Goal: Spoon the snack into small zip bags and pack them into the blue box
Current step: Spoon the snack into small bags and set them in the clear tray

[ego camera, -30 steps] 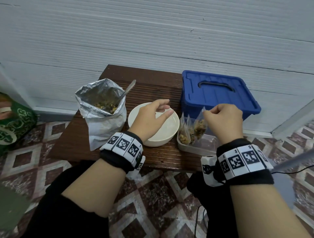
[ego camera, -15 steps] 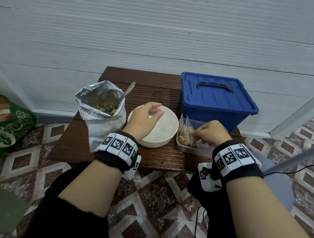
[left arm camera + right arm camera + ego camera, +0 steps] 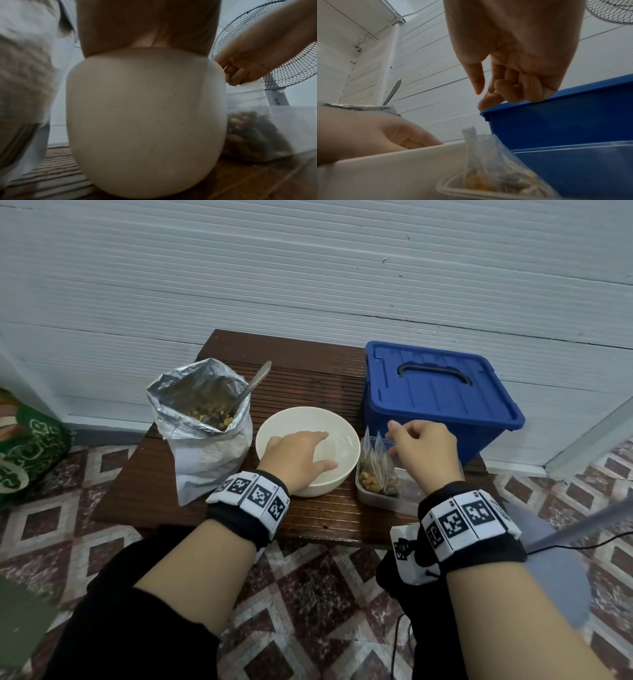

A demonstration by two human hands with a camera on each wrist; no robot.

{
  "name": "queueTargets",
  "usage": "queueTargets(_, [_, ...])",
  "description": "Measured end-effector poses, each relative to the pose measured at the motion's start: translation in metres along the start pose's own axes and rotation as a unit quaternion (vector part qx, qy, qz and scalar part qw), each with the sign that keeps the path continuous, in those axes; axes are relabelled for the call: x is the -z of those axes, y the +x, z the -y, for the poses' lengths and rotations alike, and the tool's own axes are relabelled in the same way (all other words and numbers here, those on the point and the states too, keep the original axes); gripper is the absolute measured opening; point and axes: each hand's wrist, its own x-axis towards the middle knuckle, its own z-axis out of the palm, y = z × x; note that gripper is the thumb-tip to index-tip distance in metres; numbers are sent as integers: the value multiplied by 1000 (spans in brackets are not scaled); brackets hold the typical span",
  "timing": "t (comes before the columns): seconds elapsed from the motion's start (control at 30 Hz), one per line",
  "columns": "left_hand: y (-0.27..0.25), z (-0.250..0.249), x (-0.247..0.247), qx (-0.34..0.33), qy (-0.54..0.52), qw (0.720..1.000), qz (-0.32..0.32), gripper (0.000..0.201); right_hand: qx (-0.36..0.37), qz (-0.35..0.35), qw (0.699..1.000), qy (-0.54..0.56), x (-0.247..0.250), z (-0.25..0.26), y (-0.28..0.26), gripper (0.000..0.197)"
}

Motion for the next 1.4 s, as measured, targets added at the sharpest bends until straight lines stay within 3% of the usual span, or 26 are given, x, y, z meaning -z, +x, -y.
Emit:
queueTargets(0.2, [6,-5,2,3,48,998,30,68,20,10,1000,9,-7,3,0,34])
queueTargets(0.43, [12,-9,0,30,11,999,29,80,21,16,1000,16,-6,3,1,32])
queueTargets(0.53, [12,-9,1,35,-37,998,27,68,23,15,999,18,-5,3,1,31])
queueTargets(0.7, [9,-4,11,31,-133,990,-15,30,25,12,999,27,-4,3,1,31])
queueTargets(0.77, [7,-4,16,15,-178,982,-67,10,33,12,999,21,-5,4,1,30])
queueTargets(0.87, [6,-6,23,-32,-260,950,-168,15,58,33,997,30,-6,8,-2,32])
queueTargets(0.97, [3,-14,30,-40,-339,915,-216,11,90,73,992,46,-9,14,-9,33])
queueTargets(1.27, [-5,-24,33,-16,-416,889,-191,7,91,79,988,100,-13,17,-9,11])
queueTargets(1.4, [-4,-24,33,22,-492,849,-190,4,93,115,984,101,-14,17,-10,8])
